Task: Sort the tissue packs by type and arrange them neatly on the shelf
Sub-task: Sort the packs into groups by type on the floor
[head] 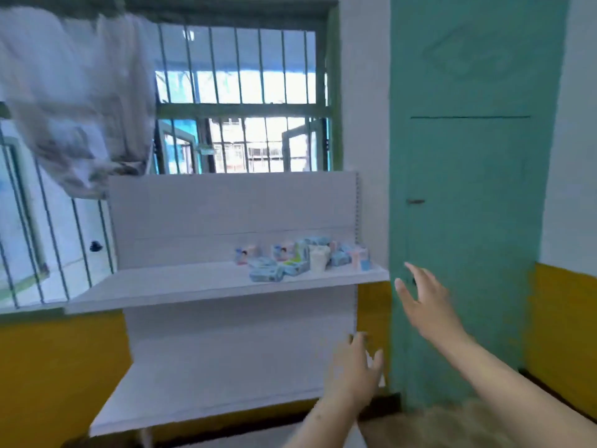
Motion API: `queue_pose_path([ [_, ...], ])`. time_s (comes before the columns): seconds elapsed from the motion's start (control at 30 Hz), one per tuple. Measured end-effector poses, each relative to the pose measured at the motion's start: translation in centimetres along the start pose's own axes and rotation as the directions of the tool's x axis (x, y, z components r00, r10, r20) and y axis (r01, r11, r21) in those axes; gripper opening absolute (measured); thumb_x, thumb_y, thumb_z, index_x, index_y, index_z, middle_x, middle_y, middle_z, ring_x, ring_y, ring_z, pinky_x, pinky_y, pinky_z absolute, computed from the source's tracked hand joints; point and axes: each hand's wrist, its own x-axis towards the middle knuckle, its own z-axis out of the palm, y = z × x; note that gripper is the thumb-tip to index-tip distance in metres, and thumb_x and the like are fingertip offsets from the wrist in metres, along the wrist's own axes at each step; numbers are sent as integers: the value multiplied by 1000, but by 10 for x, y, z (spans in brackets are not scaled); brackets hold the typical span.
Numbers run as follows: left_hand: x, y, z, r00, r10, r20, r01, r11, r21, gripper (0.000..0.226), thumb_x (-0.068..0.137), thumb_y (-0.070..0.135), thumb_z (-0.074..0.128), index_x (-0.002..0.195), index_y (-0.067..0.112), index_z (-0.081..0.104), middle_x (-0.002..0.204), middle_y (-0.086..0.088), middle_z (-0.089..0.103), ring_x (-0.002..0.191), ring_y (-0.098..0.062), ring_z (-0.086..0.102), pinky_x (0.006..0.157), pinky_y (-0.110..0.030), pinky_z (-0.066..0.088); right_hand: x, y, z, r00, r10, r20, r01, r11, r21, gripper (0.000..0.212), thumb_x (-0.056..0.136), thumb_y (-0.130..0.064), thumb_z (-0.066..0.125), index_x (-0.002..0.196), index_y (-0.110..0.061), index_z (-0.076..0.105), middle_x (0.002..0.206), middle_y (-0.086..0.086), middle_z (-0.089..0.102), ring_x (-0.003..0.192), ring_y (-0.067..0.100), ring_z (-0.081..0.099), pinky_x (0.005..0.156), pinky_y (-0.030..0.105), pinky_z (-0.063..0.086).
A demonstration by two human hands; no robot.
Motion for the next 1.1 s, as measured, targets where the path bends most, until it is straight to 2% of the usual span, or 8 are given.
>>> queue_pose_path([
  [0.13, 40, -82, -83, 994, -83, -72, 84, 996, 13, 49, 100, 42, 47, 144, 20, 44, 142, -1, 44, 132, -19, 44, 109, -32, 34, 55, -77, 78, 998, -52, 40, 49, 996, 74, 70, 91, -58, 35, 141, -10, 45, 144, 14, 47, 134, 28, 41, 108, 36, 31],
  [0.27, 78, -152, -143, 992, -94, -89, 105, 987, 123, 48, 97, 40, 50, 141, 20, 47, 138, -3, 49, 131, -21, 44, 109, -33, 35, 102, -123, 132, 992, -63, 109, 64, 998, -11, 58, 99, -43, 42, 148, -13, 34, 148, 14, 40, 135, 31, 37, 107, 39, 31],
  [0.33, 100, -177, -163, 989, -93, -118, 104, 990, 95, 46, 96, 38, 51, 138, 20, 50, 135, -2, 50, 129, -20, 44, 108, -32, 37, 123, -136, 150, 993, -53, 108, 54, 999, -8, 58, 100, -45, 41, 150, -16, 31, 151, 11, 36, 137, 31, 35, 108, 42, 32],
  [0.57, 179, -244, -179, 983, -118, -137, 125, 991, 39, 45, 93, 33, 57, 136, 21, 52, 130, -2, 52, 123, -17, 49, 105, -31, 40, 194, -128, 233, 960, 19, 279, -2, 998, -61, 67, 96, -45, 48, 152, -16, 25, 153, 10, 36, 135, 30, 39, 106, 40, 36],
  [0.7, 246, -277, -180, 983, -119, -141, 129, 990, 61, 49, 92, 33, 58, 138, 21, 48, 130, -3, 51, 120, -20, 51, 101, -35, 44, 246, -109, 289, 917, -38, 396, 116, 977, -176, 85, 85, -53, 61, 152, -24, 19, 153, 4, 38, 132, 27, 45, 104, 42, 43],
  [0.83, 328, -317, -176, 989, -118, -90, 128, 984, 126, 60, 88, 40, 64, 142, 21, 44, 136, -4, 49, 123, -21, 51, 104, -38, 45, 322, -78, 350, 803, -63, 593, 366, 837, -406, 94, 82, -37, 69, 156, -27, 11, 156, 6, 29, 136, 28, 39, 102, 39, 44],
  [0.97, 393, -351, -170, 987, -102, 122, 64, 956, 285, 85, 84, 51, 68, 153, 23, 28, 152, -2, 35, 137, -20, 35, 113, -35, 33, 395, -41, 413, 645, 127, 753, 463, 719, -518, 107, 82, -14, 73, 157, -25, -2, 162, 6, 17, 143, 30, 30, 109, 42, 38],
  [1.1, 448, -373, -161, 949, -63, 309, -80, 900, 429, 108, 78, 64, 69, 158, 21, 11, 160, -1, 24, 144, -20, 26, 117, -35, 24, 441, -17, 463, 583, 104, 806, 695, 449, -561, 125, 68, -20, 86, 157, -23, -2, 162, 1, 18, 142, 27, 32, 111, 45, 36],
])
